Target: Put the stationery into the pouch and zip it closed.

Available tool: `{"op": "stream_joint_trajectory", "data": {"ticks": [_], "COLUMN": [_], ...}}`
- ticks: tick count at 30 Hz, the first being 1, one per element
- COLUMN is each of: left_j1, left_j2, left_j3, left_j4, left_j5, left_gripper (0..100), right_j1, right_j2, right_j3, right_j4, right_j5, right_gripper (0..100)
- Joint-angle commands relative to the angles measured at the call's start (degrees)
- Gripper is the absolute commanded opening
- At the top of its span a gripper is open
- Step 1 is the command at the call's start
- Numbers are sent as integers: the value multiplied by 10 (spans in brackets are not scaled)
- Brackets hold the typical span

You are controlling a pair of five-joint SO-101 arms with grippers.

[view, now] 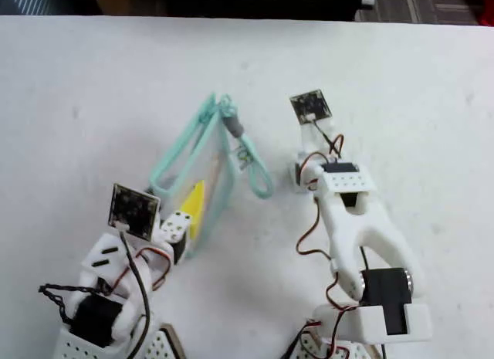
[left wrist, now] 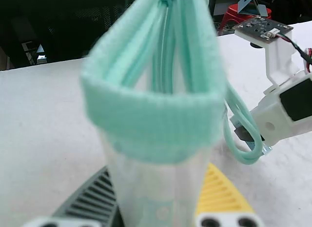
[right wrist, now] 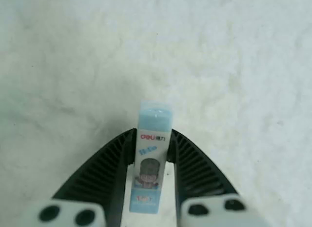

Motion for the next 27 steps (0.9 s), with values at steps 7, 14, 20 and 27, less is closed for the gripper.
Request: {"op": "stream_joint_trajectory", "data": {"ticks": [7, 14, 20, 27], "left_j1": [7, 18, 41, 41], "left_j2": [-2, -2, -2, -2], "left_j3": [-4, -4, 7, 11], "left_j4": [2, -1, -4, -11], "left_j5": [5, 4, 3, 3], "left_gripper": [228, 226, 226, 226], "right_j1": [2, -50, -173, -308], "right_j2": [-173, -371, -540, -599], "right_j3": [-2, -6, -6, -25], "right_j4": [19, 36, 40, 37], "right_j5": [5, 6, 6, 6], "right_gripper": [17, 17, 17, 17]}}
